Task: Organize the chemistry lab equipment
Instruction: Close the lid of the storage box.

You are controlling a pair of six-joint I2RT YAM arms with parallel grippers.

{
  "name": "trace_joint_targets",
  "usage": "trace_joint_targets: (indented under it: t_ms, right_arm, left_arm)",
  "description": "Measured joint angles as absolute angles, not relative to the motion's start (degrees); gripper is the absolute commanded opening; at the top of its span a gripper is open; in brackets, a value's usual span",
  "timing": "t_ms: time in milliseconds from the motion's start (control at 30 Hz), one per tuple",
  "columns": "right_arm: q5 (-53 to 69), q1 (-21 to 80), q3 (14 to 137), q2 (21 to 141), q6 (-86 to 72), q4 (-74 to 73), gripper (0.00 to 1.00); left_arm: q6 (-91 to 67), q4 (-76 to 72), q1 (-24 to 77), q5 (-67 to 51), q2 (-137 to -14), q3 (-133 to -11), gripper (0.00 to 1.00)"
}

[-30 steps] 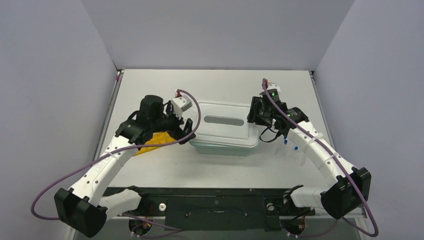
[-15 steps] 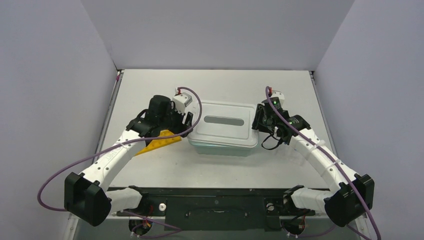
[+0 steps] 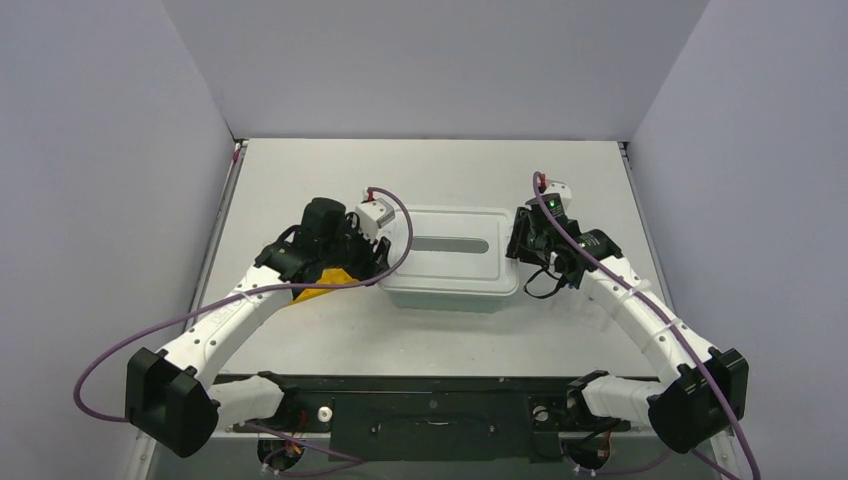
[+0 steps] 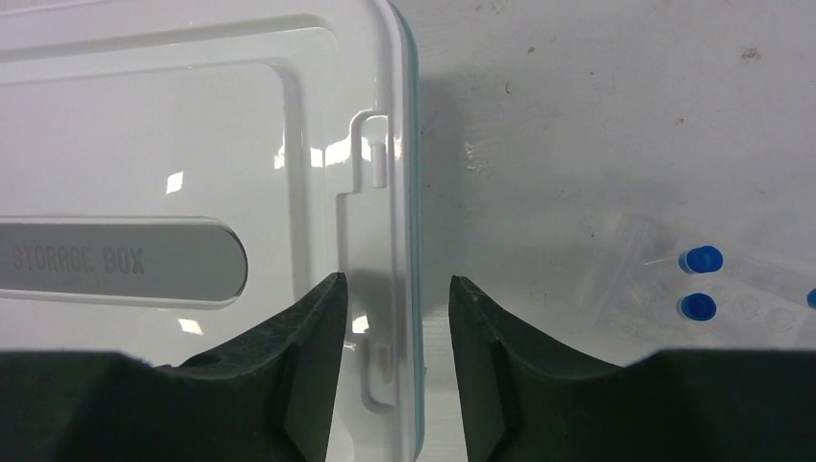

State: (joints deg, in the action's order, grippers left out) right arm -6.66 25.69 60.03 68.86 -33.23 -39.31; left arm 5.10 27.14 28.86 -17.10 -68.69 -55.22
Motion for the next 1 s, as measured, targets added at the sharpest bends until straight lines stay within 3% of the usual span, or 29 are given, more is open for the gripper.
trace_joint_targets:
  t_ms: [667,1000]
  right_arm:
    - [-9.2,24.4,61.2,69.4,-31.6,-40.4,0.36]
    - [-8.6,25.6,63.0,69.4,-33.8,-38.1,0.17]
  left_arm:
    - [6.5,29.3,30.0,-24.5,-68.3,-56.5,0.61]
    - [6.8,30.7,29.9,-25.3,-68.3,-60.5,0.78]
